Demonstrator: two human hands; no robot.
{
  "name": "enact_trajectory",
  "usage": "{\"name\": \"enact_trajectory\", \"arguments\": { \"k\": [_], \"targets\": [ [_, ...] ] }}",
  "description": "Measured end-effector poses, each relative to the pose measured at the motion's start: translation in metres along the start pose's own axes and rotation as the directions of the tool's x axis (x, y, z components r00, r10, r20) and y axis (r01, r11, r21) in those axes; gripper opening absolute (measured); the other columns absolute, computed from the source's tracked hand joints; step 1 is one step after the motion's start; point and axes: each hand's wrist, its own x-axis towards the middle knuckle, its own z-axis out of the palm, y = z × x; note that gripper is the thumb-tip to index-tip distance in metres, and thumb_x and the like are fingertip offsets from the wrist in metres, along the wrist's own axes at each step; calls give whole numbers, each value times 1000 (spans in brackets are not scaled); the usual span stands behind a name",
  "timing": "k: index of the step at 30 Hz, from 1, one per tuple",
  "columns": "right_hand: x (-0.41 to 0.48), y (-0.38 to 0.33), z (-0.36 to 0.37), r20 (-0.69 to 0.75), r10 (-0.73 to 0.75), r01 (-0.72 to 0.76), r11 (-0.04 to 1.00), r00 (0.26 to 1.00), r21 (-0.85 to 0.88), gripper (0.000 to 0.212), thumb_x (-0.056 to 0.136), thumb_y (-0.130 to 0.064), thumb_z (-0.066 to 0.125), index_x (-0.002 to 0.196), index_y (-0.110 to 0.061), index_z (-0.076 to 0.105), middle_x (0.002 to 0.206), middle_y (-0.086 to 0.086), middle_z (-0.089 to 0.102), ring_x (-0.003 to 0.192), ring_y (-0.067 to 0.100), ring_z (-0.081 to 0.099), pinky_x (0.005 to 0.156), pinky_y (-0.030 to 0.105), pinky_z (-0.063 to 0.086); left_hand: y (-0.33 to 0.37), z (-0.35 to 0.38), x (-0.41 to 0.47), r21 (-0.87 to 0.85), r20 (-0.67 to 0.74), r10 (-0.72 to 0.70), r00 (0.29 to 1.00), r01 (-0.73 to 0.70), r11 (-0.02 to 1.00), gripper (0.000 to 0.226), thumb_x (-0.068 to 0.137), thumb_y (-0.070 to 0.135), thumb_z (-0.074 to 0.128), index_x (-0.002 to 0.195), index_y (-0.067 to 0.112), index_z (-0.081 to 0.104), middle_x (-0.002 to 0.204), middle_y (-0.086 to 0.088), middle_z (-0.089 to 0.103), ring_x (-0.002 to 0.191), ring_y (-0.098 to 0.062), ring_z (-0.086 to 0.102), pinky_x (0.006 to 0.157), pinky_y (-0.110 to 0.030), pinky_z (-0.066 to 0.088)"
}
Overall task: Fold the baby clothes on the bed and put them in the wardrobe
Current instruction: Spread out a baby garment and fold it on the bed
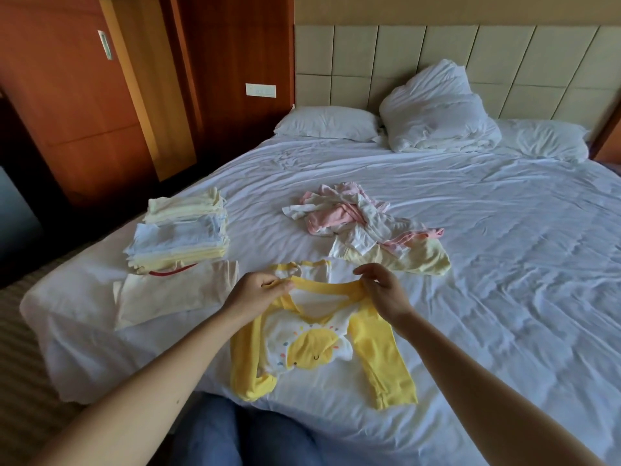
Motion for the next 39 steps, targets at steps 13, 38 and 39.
{"name": "enact_trajectory", "arguments": {
  "k": [13, 38, 39],
  "targets": [
    [-11, 17, 9, 208, 73, -25, 974, 975, -224, 13, 82, -16, 74, 89, -6, 71, 83, 14, 69, 76, 12, 60, 73, 32, 49, 10, -7, 11, -79, -101, -88, 991, 80, 994, 36, 74, 47, 57, 71, 14, 43, 64, 2, 35, 59, -11, 36, 59, -31, 28],
    [70, -277, -85, -119, -409, 423, 894, 905, 150, 27, 100, -21, 51, 74, -20, 61, 66, -5, 47, 62, 8, 44, 56, 22, 35, 254, -146, 71, 133, -426, 500, 754, -495, 859, 25, 101, 30, 48, 90, 10, 57, 78, 4, 52, 70, -7, 47, 66, -24, 37],
    [69, -286, -89, -134, -426, 442, 886, 895, 142, 27, 100, -22, 51, 75, -20, 60, 67, -5, 48, 63, 8, 45, 55, 21, 35, 265, -151, 70, 154, -421, 531, 735, -519, 841, 24, 101, 28, 48, 92, 8, 58, 77, 5, 51, 69, -6, 45, 62, -19, 35]
  ]
}}
